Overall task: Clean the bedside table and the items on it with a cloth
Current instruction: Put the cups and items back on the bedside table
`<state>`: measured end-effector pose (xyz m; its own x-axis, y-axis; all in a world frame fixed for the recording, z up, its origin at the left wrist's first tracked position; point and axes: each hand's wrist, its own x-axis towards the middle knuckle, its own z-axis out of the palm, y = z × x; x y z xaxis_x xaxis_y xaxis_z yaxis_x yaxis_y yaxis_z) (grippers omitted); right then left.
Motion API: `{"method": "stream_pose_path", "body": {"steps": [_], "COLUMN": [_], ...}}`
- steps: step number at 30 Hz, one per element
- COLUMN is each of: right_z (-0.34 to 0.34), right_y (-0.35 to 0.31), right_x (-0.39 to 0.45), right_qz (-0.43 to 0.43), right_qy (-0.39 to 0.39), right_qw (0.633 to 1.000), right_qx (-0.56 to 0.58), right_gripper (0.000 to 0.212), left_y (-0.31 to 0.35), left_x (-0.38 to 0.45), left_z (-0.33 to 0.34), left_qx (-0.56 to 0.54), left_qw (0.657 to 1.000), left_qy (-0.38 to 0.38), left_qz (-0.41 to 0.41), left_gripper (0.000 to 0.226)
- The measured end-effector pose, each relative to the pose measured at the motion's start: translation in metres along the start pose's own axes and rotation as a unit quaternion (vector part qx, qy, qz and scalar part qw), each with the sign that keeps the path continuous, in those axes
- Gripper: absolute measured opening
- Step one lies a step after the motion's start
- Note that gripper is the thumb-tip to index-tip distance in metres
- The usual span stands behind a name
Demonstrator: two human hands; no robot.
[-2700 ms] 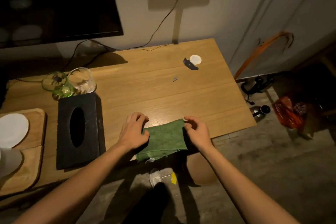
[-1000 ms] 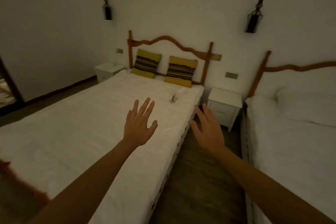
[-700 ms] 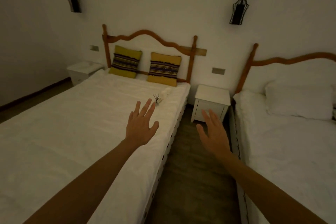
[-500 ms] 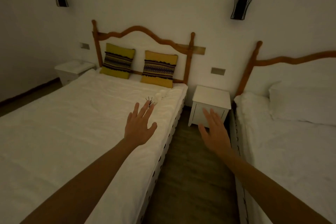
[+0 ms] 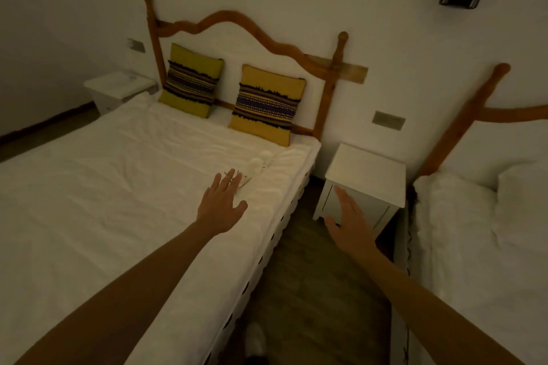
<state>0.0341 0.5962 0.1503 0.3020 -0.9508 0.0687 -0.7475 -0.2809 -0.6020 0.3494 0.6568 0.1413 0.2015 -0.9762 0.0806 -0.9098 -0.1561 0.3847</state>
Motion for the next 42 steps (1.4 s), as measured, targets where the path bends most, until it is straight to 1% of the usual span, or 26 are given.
{"method": "stream_pose_path", "body": {"steps": [6,8,11,17,21,25,28,32,34,37,39,42], "right_z": [0.03,0.04,0.052,0.08,0.114,0.16,0.197,0.243,0.264,0.307,0.334,0.372], "right_y": [0.043,0.052,0.066,0.092,0.111,0.125,0.134,0.144,0.146,0.152,0.156,0.157], "right_x": [0.174,0.235,0.316,0.432,0.513,0.597,0.646,0.695,0.709,0.732,0.74,0.751], "right_qz": [-0.018,-0.012,-0.032,-0.034,-0.041,-0.066,-0.086,-0.098,-0.107,-0.114,-0.111,-0.131], "right_qy": [-0.063,-0.089,-0.129,-0.208,-0.263,-0.332,-0.377,-0.431,-0.433,-0.444,-0.448,-0.456], "right_qw": [0.998,0.996,0.991,0.978,0.964,0.939,0.92,0.891,0.888,0.88,0.876,0.868], "right_qx": [0.012,0.011,-0.006,-0.008,-0.027,-0.052,-0.063,-0.103,-0.113,-0.126,-0.137,-0.145], "right_gripper": [0.078,0.078,0.08,0.081,0.082,0.085,0.087,0.09,0.091,0.096,0.1,0.106], "left_y": [-0.016,-0.023,-0.032,-0.039,-0.051,-0.064,-0.068,-0.071,-0.076,-0.095,-0.107,-0.123], "left_x": [0.152,0.202,0.266,0.357,0.406,0.449,0.477,0.508,0.521,0.549,0.568,0.589], "left_z": [0.062,0.076,0.094,0.121,0.148,0.187,0.22,0.26,0.277,0.312,0.333,0.361], "left_qx": [-0.051,-0.067,-0.073,-0.076,-0.075,-0.101,-0.131,-0.136,-0.142,-0.116,-0.098,-0.083], "left_qw": [0.998,0.995,0.992,0.984,0.971,0.942,0.916,0.888,0.886,0.886,0.887,0.874], "left_qy": [-0.014,-0.029,-0.033,-0.056,-0.053,-0.05,-0.03,-0.04,-0.035,-0.036,-0.042,-0.057], "left_qz": [-0.043,-0.07,-0.099,-0.15,-0.221,-0.316,-0.378,-0.437,-0.439,-0.447,-0.449,-0.475], "left_gripper": [0.076,0.077,0.078,0.077,0.076,0.078,0.079,0.083,0.084,0.089,0.097,0.111]}}
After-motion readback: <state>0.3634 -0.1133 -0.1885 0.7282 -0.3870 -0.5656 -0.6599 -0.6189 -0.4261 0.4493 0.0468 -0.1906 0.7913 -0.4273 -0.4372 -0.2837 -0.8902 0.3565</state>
